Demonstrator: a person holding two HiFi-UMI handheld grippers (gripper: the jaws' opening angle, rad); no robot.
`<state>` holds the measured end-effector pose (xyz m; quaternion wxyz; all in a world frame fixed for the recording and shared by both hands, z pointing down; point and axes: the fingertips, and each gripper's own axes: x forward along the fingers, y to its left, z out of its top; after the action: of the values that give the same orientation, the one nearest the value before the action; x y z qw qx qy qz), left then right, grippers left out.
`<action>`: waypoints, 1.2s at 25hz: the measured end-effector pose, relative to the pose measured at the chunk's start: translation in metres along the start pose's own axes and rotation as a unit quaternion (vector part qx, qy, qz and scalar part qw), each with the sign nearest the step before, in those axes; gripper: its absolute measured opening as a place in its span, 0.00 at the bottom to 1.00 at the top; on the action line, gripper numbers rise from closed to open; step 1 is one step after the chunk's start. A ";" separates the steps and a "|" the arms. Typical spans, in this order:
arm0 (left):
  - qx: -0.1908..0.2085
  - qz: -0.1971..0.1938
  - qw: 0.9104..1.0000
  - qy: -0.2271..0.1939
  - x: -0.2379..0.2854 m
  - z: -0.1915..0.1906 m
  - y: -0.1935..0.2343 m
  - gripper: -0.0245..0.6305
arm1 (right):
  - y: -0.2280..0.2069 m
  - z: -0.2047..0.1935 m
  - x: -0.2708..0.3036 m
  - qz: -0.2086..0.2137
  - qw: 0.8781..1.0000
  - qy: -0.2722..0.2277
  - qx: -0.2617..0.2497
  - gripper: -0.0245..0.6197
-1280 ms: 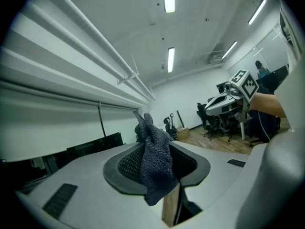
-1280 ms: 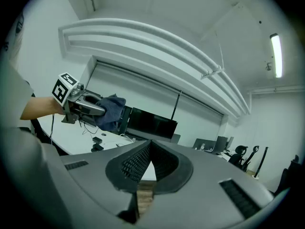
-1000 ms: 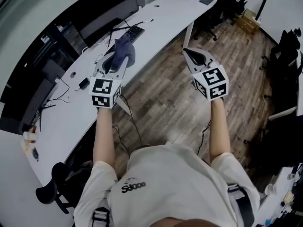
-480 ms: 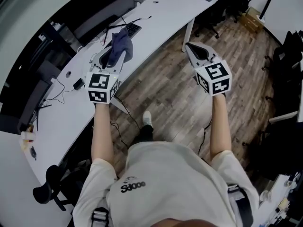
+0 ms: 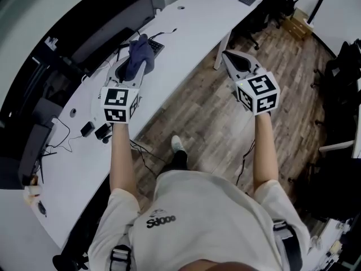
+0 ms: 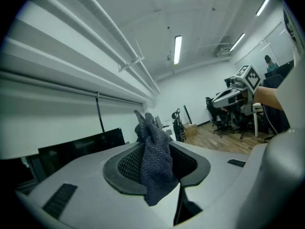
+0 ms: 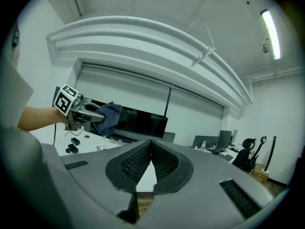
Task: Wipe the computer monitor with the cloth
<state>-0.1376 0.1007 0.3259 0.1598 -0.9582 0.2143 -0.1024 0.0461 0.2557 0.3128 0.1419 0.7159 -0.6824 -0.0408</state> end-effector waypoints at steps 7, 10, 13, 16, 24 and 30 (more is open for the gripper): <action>-0.009 -0.006 1.000 0.010 0.089 -0.017 0.078 0.27 | -0.043 0.015 0.120 0.001 1.000 0.003 0.013 0.05; -0.016 -0.005 1.000 0.016 0.120 -0.027 0.107 0.27 | -0.051 0.015 0.166 0.013 1.000 0.009 0.014 0.05; -0.020 -0.005 1.000 0.016 0.146 -0.035 0.132 0.27 | -0.056 0.020 0.206 0.024 1.000 0.013 0.008 0.05; -0.016 -0.002 1.000 0.018 0.173 -0.036 0.154 0.27 | -0.065 0.026 0.238 0.030 0.999 0.009 0.012 0.05; 0.006 0.011 1.000 0.014 0.230 -0.020 0.191 0.27 | -0.085 0.034 0.306 0.062 0.998 0.002 0.015 0.05; 0.010 0.050 0.998 0.029 0.285 -0.020 0.215 0.27 | -0.126 0.026 0.365 0.103 0.994 -0.012 0.012 0.05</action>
<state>0.0294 -0.2151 0.3053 0.1675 -0.9413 0.2654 -0.1243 0.1847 -0.1054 0.3046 0.1289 0.6426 -0.7549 -0.0264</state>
